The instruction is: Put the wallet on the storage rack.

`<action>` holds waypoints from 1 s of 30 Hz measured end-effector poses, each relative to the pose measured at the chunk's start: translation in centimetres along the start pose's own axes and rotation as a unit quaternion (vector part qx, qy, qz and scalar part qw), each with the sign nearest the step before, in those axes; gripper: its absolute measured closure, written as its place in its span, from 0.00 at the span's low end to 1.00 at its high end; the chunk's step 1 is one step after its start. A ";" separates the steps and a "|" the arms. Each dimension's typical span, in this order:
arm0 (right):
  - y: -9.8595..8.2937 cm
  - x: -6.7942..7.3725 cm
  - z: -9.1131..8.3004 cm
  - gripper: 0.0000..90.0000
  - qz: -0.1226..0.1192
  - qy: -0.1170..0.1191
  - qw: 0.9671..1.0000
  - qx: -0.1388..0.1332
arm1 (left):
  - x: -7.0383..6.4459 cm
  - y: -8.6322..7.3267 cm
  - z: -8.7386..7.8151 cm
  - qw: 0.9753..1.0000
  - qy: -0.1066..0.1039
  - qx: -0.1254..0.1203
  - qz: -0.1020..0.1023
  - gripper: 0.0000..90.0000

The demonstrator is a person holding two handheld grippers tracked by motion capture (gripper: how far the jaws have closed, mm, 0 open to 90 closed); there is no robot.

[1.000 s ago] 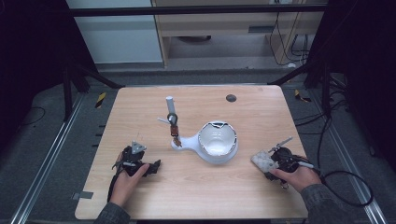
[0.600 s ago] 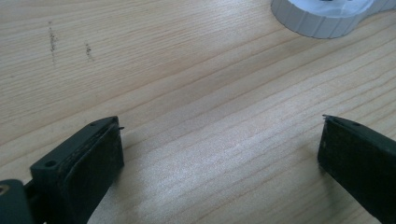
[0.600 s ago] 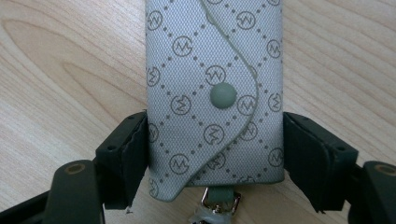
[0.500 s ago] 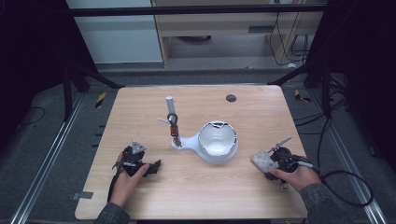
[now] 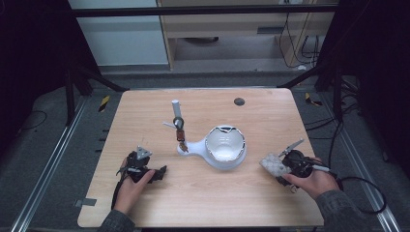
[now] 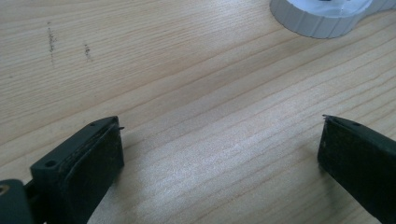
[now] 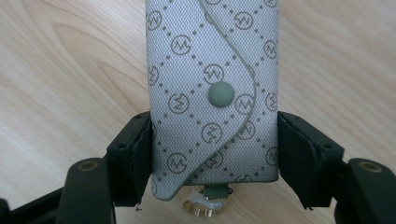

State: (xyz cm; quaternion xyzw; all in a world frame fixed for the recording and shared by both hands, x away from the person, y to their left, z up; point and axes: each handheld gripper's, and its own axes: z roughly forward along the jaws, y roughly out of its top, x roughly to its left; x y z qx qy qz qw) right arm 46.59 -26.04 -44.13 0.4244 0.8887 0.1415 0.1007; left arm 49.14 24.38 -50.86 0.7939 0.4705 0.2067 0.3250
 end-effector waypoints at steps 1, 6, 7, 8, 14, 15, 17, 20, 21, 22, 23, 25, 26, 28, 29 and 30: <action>0.2 0.2 -0.5 0.36 0.000 -0.001 1.000 -0.001 | 0.0 0.0 0.0 1.000 0.000 0.000 0.000 0.00; 1.3 0.9 -3.0 0.36 -0.032 -0.012 0.999 -0.013 | 0.0 0.0 0.0 1.000 0.001 0.000 -0.001 0.00; 1.6 1.0 -3.4 0.36 -0.040 -0.015 0.999 -0.015 | 0.0 0.0 0.0 1.000 0.001 0.000 -0.001 0.00; 1.8 1.1 -3.9 0.36 -0.045 -0.017 0.999 -0.015 | 0.0 0.0 0.0 1.000 0.001 0.000 -0.001 0.00; 3.3 2.0 -5.5 0.36 -0.072 -0.031 0.997 -0.008 | 0.0 0.0 0.0 1.000 0.001 0.000 -0.001 0.00; 3.6 2.2 -5.7 0.36 -0.075 -0.032 0.997 -0.007 | 0.0 0.0 0.0 1.000 0.001 0.000 -0.001 0.00; 4.3 2.5 -6.1 0.36 -0.084 -0.035 0.996 -0.005 | 0.0 0.0 0.0 1.000 0.001 0.000 -0.001 0.00; 5.4 2.9 -6.6 0.36 -0.100 -0.039 0.994 -0.004 | 0.0 0.0 0.0 1.000 0.001 0.000 -0.001 0.00; 5.9 3.0 -6.8 0.36 -0.105 -0.041 0.994 -0.004 | 0.0 0.0 0.0 1.000 0.001 0.000 -0.001 0.00; 6.2 3.1 -6.9 0.36 -0.108 -0.041 0.993 -0.004 | 0.0 0.0 0.0 1.000 0.001 -0.001 -0.003 0.00; 6.6 3.3 -6.9 0.36 -0.112 -0.042 0.993 -0.002 | -0.1 0.0 0.0 1.000 0.001 -0.001 -0.003 0.00; 7.2 3.5 -6.9 0.36 -0.119 -0.044 0.992 0.000 | 0.0 0.0 0.0 1.000 0.001 -0.001 -0.002 0.00; 7.6 3.7 -6.9 0.36 -0.124 -0.045 0.991 0.001 | 0.0 0.0 0.0 1.000 0.001 -0.001 -0.002 0.00; 8.2 4.1 -7.0 0.36 -0.130 -0.045 0.990 0.002 | 0.0 0.0 0.0 1.000 0.001 -0.001 -0.002 0.00; 8.4 4.3 -7.1 0.36 -0.132 -0.045 0.990 0.002 | 0.0 0.0 0.0 1.000 0.001 -0.001 -0.002 0.00; 8.7 4.4 -7.2 0.36 -0.136 -0.045 0.990 0.002 | 0.0 0.0 0.0 1.000 0.001 -0.001 -0.001 0.00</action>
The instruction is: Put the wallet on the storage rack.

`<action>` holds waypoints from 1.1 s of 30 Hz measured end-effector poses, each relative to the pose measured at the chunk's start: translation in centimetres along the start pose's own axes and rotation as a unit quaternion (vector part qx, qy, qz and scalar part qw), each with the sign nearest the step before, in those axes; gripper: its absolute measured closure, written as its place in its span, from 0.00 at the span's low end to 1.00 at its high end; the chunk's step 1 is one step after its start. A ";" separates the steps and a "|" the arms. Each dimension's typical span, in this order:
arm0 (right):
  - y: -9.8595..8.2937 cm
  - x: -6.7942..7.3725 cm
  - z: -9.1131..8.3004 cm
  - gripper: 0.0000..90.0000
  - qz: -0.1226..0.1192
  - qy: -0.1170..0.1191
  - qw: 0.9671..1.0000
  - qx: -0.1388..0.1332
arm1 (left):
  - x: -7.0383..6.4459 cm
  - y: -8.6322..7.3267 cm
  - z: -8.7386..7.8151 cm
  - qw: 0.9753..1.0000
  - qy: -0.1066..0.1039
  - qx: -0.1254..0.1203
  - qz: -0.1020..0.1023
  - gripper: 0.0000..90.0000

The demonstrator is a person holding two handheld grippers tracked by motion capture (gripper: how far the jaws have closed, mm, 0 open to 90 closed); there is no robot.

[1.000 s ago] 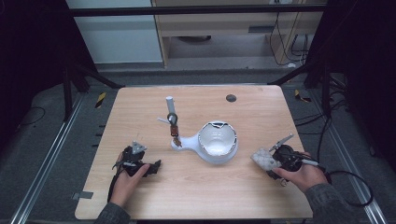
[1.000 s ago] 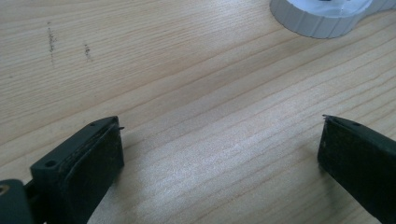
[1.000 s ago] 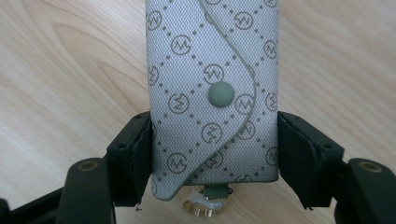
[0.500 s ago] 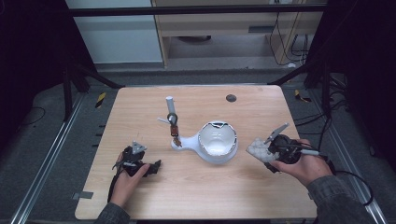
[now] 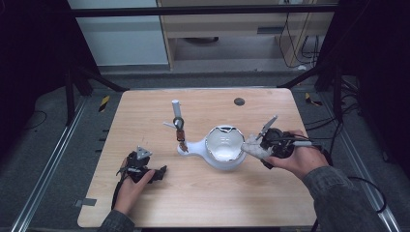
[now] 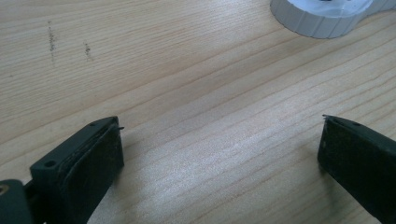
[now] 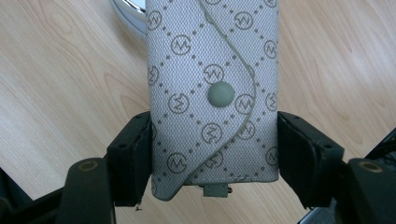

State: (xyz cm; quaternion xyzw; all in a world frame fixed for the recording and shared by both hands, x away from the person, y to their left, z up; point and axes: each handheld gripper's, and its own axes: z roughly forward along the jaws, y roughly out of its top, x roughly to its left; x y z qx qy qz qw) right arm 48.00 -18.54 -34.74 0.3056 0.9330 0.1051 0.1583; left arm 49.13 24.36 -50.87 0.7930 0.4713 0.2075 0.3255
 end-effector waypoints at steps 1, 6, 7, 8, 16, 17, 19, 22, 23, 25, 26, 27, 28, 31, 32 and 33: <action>0.2 0.1 -0.1 0.36 -0.002 0.002 1.000 -0.001 | 0.0 0.0 0.0 1.000 0.000 0.000 0.000 0.00; 1.1 0.5 -0.3 0.36 -0.010 0.007 1.000 -0.009 | 0.0 0.0 0.0 1.000 -0.001 -0.001 -0.001 0.00; 1.3 0.5 -0.3 0.36 -0.010 0.009 1.000 -0.010 | -0.1 0.0 0.0 1.000 -0.001 -0.002 -0.001 0.00; 1.4 0.5 -0.4 0.36 -0.011 0.009 1.000 -0.011 | 0.0 0.0 0.0 1.000 -0.001 -0.001 0.000 0.00; 2.7 0.8 -0.7 0.36 -0.025 0.008 1.000 -0.008 | 0.0 0.0 0.0 1.000 -0.002 -0.001 -0.001 0.00; 2.9 0.9 -0.7 0.36 -0.028 0.010 1.000 -0.008 | -0.1 0.0 0.0 1.000 -0.002 -0.001 -0.001 0.00; 3.3 1.3 -0.6 0.36 -0.030 0.014 0.999 -0.008 | -0.1 0.0 0.0 1.000 -0.001 0.001 0.001 0.00; 3.6 1.6 -0.5 0.36 -0.040 0.015 0.999 -0.007 | -0.1 0.0 0.0 1.000 -0.002 -0.001 0.001 0.00; 3.8 1.8 -0.5 0.36 -0.042 0.016 0.999 -0.005 | -0.1 0.0 0.0 1.000 -0.002 -0.001 0.001 0.00; 3.9 2.0 -0.4 0.36 -0.047 0.018 0.999 -0.003 | -0.1 0.0 0.0 1.000 -0.002 -0.001 0.001 0.00; 4.0 2.0 -0.3 0.36 -0.046 0.019 0.999 -0.003 | -0.1 0.0 0.0 1.000 -0.002 -0.001 0.001 0.00; 4.0 2.1 -0.2 0.36 -0.048 0.020 0.999 -0.002 | -0.1 0.0 0.0 1.000 -0.002 -0.001 0.001 0.00; 4.1 2.1 -0.1 0.36 -0.050 0.022 0.998 0.001 | -0.1 0.0 0.0 1.000 -0.002 -0.001 0.002 0.00; 4.5 2.3 0.1 0.36 -0.051 0.024 0.998 0.004 | -0.1 0.0 0.0 1.000 -0.003 -0.001 0.003 0.00; 4.6 2.4 0.2 0.36 -0.052 0.026 0.998 0.006 | -0.1 0.0 0.0 1.000 -0.003 -0.001 0.003 0.00; 4.7 2.5 0.3 0.36 -0.055 0.028 0.998 0.006 | -0.1 0.0 0.0 1.000 -0.003 0.000 0.003 0.00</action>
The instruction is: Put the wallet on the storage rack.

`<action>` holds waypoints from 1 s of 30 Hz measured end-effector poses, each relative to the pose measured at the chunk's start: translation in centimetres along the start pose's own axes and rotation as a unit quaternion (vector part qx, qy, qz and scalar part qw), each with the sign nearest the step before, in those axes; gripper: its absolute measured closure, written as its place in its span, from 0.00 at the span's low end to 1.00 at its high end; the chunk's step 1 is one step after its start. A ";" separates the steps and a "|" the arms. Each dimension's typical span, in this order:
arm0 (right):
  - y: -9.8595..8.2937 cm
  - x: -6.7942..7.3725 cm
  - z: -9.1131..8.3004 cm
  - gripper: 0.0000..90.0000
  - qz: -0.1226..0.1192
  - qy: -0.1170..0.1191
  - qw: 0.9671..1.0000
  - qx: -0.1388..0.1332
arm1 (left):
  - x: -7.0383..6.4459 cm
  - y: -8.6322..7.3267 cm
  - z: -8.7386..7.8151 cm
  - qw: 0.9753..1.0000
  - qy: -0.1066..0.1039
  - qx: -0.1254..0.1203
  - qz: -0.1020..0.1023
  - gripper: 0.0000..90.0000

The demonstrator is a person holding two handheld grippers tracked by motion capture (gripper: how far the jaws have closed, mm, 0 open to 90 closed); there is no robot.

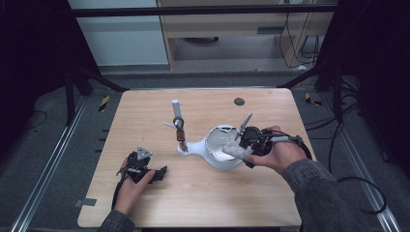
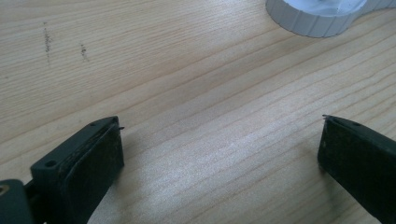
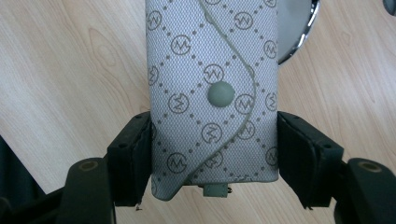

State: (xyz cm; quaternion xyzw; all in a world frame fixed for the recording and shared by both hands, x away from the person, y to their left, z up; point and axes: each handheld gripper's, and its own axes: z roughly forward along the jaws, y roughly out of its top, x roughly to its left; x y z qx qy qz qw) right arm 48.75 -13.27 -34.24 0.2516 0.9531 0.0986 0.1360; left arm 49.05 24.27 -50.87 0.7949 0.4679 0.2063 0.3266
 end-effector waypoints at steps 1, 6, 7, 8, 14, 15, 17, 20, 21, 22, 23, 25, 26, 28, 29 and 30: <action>0.1 0.1 0.1 0.36 0.001 0.001 1.000 0.000 | 0.0 0.0 0.0 1.000 0.000 0.000 0.000 0.00; 0.7 0.3 0.6 0.36 -0.002 0.005 1.000 0.007 | 0.0 0.0 0.0 1.000 0.000 0.000 0.000 0.00; 0.8 0.4 0.7 0.36 -0.001 0.005 1.000 0.009 | 0.0 0.0 0.0 1.000 0.000 0.000 -0.001 0.00; 1.0 0.4 0.9 0.36 -0.002 0.003 1.000 0.011 | 0.0 0.0 0.0 1.000 0.000 0.000 0.000 0.00; 2.4 0.1 1.9 0.36 -0.004 0.003 0.999 0.031 | 0.0 0.0 0.0 1.000 -0.001 0.000 0.000 0.00; 2.6 0.1 2.0 0.36 -0.005 0.004 0.999 0.035 | 0.0 0.0 0.0 1.000 -0.001 0.000 0.000 0.00; 2.9 0.1 2.3 0.36 -0.011 0.004 0.999 0.038 | 0.0 0.0 0.0 1.000 -0.001 0.000 0.000 0.00; 3.5 0.0 2.6 0.36 -0.011 0.003 0.999 0.047 | 0.0 0.0 0.0 1.000 -0.002 0.001 0.001 0.00; 3.6 0.0 2.8 0.36 -0.009 0.002 0.999 0.050 | 0.0 0.0 0.0 1.000 -0.002 0.000 0.001 0.00; 3.7 -0.1 2.9 0.36 -0.009 0.001 0.999 0.054 | 0.0 0.0 0.0 1.000 -0.002 0.000 0.001 0.00; 3.8 -0.1 3.0 0.36 -0.007 0.001 0.998 0.055 | 0.0 0.0 0.0 1.000 -0.002 0.000 0.000 0.00; 4.0 -0.3 3.3 0.36 -0.008 0.001 0.998 0.058 | 0.0 0.0 0.0 1.000 -0.002 0.000 0.001 0.00; 4.1 -0.4 3.5 0.36 -0.011 0.001 0.998 0.059 | 0.0 0.0 0.0 1.000 -0.002 0.000 0.001 0.00; 4.3 -0.4 3.6 0.36 -0.011 0.000 0.998 0.061 | 0.0 0.0 0.0 1.000 -0.002 0.000 0.001 0.00; 4.4 -0.5 3.7 0.36 -0.010 -0.002 0.998 0.063 | -0.1 0.0 0.0 1.000 -0.002 -0.001 -0.001 0.00; 4.5 -0.5 3.7 0.36 -0.008 -0.001 0.998 0.062 | -0.1 0.0 0.0 1.000 -0.002 -0.001 -0.001 0.00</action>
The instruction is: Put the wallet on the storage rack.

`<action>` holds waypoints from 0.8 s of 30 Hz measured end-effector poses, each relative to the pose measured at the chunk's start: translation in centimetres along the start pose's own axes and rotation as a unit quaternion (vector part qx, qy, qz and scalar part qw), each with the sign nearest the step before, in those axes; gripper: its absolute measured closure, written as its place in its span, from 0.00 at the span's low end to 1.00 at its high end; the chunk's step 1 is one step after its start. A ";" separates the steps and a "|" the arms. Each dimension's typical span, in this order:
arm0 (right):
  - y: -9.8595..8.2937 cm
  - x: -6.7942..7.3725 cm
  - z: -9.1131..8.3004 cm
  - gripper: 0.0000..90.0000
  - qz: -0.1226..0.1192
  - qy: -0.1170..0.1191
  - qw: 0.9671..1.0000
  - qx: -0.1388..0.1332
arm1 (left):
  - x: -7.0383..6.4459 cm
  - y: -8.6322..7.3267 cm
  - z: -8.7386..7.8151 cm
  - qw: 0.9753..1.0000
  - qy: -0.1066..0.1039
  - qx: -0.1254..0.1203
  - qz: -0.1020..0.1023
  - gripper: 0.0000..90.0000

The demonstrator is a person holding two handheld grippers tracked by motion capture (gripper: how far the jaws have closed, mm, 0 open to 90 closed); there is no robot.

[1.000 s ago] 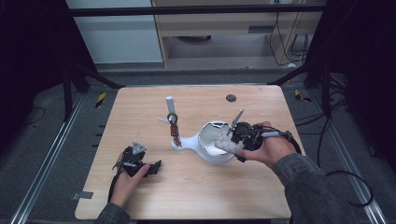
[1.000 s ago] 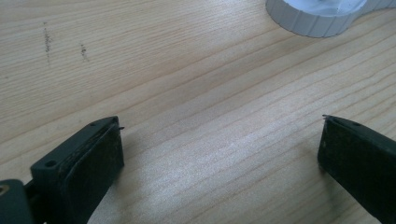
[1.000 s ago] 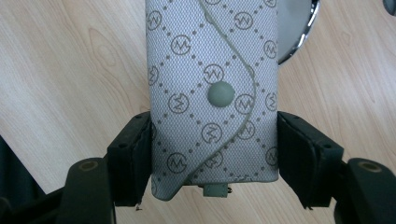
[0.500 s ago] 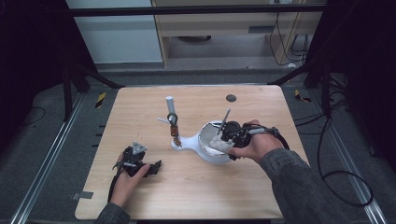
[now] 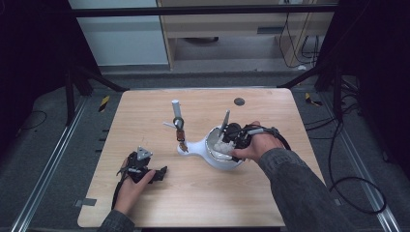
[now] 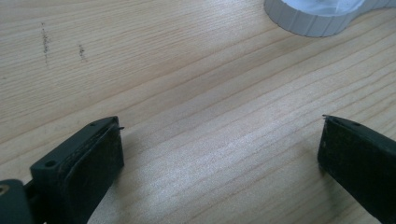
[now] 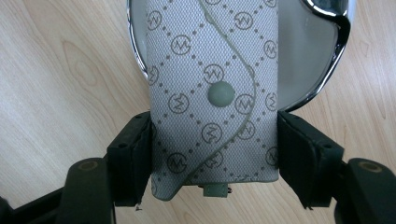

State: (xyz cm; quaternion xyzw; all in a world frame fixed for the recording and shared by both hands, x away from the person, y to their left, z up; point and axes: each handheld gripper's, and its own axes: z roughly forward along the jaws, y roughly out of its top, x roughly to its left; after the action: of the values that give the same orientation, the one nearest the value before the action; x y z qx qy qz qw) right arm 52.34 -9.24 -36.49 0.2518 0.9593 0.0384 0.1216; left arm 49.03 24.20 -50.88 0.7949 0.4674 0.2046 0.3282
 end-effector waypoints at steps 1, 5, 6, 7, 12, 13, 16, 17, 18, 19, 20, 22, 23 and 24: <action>0.1 0.0 0.0 0.36 0.001 0.000 1.000 0.000 | 0.0 0.0 0.0 1.000 0.000 0.000 0.000 0.00; 0.2 0.0 0.2 0.36 -0.002 -0.003 1.000 -0.001 | 0.0 0.0 0.0 1.000 0.000 0.001 0.002 0.00; 0.3 0.0 0.1 0.36 -0.001 -0.002 1.000 -0.003 | 0.0 0.0 0.0 1.000 0.000 0.001 0.001 0.00; 0.3 0.0 0.1 0.36 -0.001 -0.003 1.000 -0.002 | 0.0 0.0 0.0 1.000 0.000 0.001 0.002 0.00; 0.6 -0.1 0.4 0.36 0.000 -0.003 1.000 0.000 | 0.0 0.0 0.0 1.000 0.000 0.001 0.002 0.00; 0.6 -0.1 0.5 0.36 0.001 -0.003 1.000 0.001 | 0.0 0.0 0.0 1.000 0.000 0.001 0.002 0.00; 0.7 -0.3 0.5 0.36 0.006 -0.006 1.000 0.001 | 0.0 0.0 0.0 1.000 0.000 0.001 0.002 0.00; 0.7 -0.3 0.5 0.36 0.005 -0.006 1.000 0.000 | 0.0 0.0 0.0 1.000 0.000 0.001 0.002 0.00; 0.8 -0.4 0.6 0.36 0.005 -0.006 1.000 0.001 | 0.0 0.0 0.0 1.000 -0.001 0.001 0.003 0.00; 0.8 -0.4 0.7 0.36 0.006 -0.006 1.000 0.002 | 0.0 0.0 0.0 1.000 -0.001 0.001 0.003 0.00; 0.8 -0.4 0.7 0.36 0.005 -0.007 1.000 0.002 | -0.1 0.0 0.0 1.000 -0.001 0.001 0.002 0.00; 0.9 -0.4 0.8 0.36 0.006 -0.011 1.000 -0.001 | -0.1 0.0 0.0 1.000 -0.001 0.001 0.003 0.00; 0.9 -0.4 0.8 0.36 0.005 -0.014 1.000 -0.003 | -0.1 0.1 0.0 1.000 -0.001 0.001 0.003 0.00; 1.0 -0.4 0.8 0.36 0.008 -0.014 1.000 -0.002 | -0.1 0.1 0.0 1.000 -0.001 0.001 0.003 0.00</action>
State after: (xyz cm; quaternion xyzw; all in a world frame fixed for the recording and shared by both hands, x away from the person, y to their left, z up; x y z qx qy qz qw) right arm 53.33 -8.52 -37.06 0.2595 0.9555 0.0381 0.1350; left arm 49.05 24.11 -50.86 0.7968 0.4649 0.2044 0.3273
